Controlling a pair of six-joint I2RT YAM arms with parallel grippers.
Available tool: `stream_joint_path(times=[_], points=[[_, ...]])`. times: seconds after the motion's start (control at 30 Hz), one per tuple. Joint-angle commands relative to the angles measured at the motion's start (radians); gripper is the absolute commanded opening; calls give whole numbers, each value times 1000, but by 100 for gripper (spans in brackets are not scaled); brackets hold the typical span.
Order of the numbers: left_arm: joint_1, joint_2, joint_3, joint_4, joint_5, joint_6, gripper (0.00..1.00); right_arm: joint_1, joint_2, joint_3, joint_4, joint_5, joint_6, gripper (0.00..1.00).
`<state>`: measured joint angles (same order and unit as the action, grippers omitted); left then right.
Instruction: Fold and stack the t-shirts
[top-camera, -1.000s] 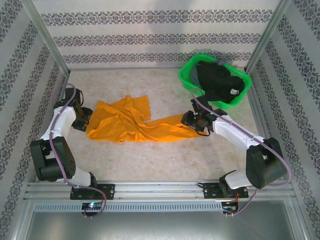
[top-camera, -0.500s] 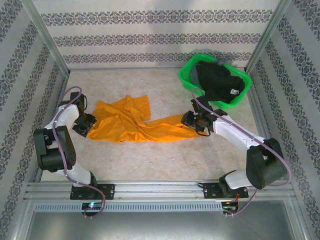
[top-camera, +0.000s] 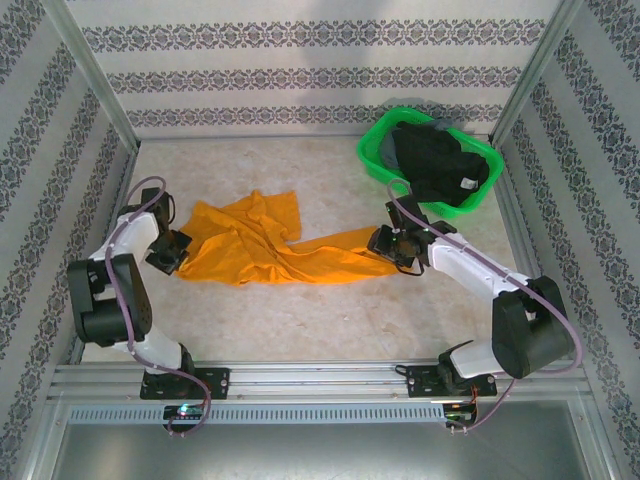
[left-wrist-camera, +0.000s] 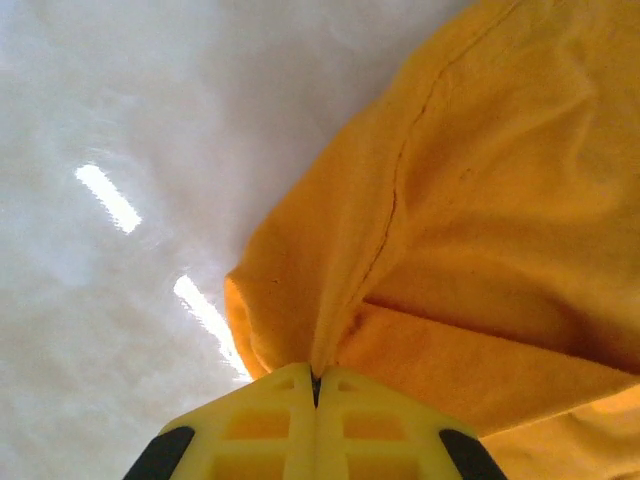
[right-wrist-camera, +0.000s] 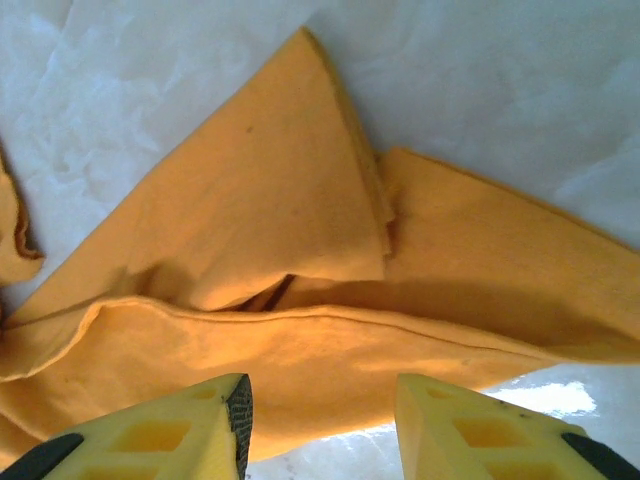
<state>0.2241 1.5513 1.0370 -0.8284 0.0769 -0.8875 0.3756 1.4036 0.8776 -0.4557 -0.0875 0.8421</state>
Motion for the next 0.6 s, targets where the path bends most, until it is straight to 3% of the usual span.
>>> stream_joint_path(times=[0.0, 0.1, 0.2, 0.33, 0.57], points=[[11, -161, -12, -32, -109, -39, 0, -30, -60, -40, -8, 69, 57, 43], [16, -292, -44, -23, -207, -113, 0, -64, -79, -71, 29, 53, 104, 40], [18, -432, -152, 78, -235, -218, 0, -79, -49, -72, 33, 11, 159, 36], [20, -581, -233, 81, -290, -287, 0, -69, -34, -81, 65, -13, 215, 31], [23, -711, -335, 81, -258, -311, 0, 15, 74, -32, 83, -65, 239, 33]])
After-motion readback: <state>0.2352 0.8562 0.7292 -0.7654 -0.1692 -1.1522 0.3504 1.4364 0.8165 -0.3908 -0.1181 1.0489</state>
